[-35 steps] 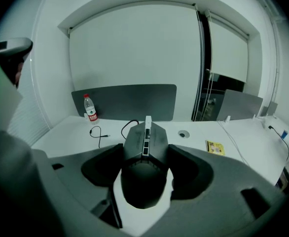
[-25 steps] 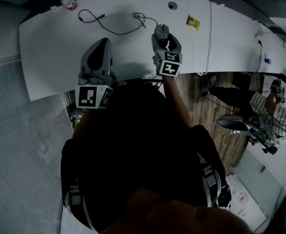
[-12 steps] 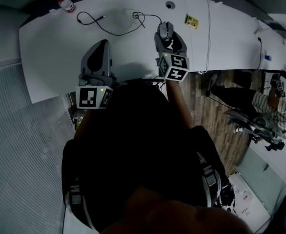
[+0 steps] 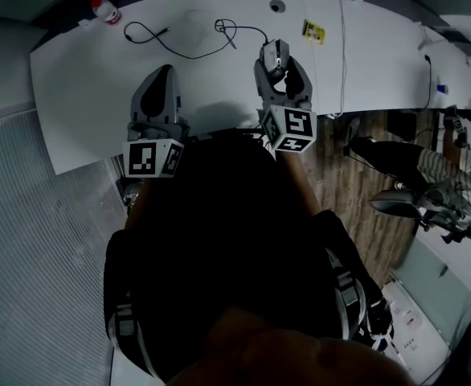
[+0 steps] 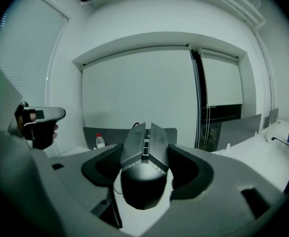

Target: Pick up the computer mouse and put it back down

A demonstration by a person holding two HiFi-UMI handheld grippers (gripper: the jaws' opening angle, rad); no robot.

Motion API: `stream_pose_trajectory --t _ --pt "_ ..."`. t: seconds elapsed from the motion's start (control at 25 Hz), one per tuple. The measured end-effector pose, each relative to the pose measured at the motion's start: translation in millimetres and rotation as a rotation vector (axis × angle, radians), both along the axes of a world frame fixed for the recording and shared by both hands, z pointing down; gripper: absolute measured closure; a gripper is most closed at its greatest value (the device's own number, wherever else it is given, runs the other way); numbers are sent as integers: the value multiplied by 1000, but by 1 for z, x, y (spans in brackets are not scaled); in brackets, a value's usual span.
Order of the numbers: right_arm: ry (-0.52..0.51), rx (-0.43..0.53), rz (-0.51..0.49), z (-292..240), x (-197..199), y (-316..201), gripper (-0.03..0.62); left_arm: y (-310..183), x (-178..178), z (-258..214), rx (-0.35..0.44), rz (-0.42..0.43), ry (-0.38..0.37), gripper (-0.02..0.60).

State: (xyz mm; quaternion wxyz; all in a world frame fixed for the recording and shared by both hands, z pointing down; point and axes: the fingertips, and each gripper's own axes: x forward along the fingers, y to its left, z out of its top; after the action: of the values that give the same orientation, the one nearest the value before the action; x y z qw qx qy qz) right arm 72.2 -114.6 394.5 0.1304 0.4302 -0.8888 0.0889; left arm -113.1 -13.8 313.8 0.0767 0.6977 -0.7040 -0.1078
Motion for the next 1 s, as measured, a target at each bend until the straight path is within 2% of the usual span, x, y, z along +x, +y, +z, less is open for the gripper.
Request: stream_pose_trajectory --t 0.36,1.0 --pt "-42 22 -21 -16 -2 19 309 -6 10 9 -11 30 5 580" --pt "-69 26 -30 -20 -11 5 309 -27 5 6 -4 42 -7 580"
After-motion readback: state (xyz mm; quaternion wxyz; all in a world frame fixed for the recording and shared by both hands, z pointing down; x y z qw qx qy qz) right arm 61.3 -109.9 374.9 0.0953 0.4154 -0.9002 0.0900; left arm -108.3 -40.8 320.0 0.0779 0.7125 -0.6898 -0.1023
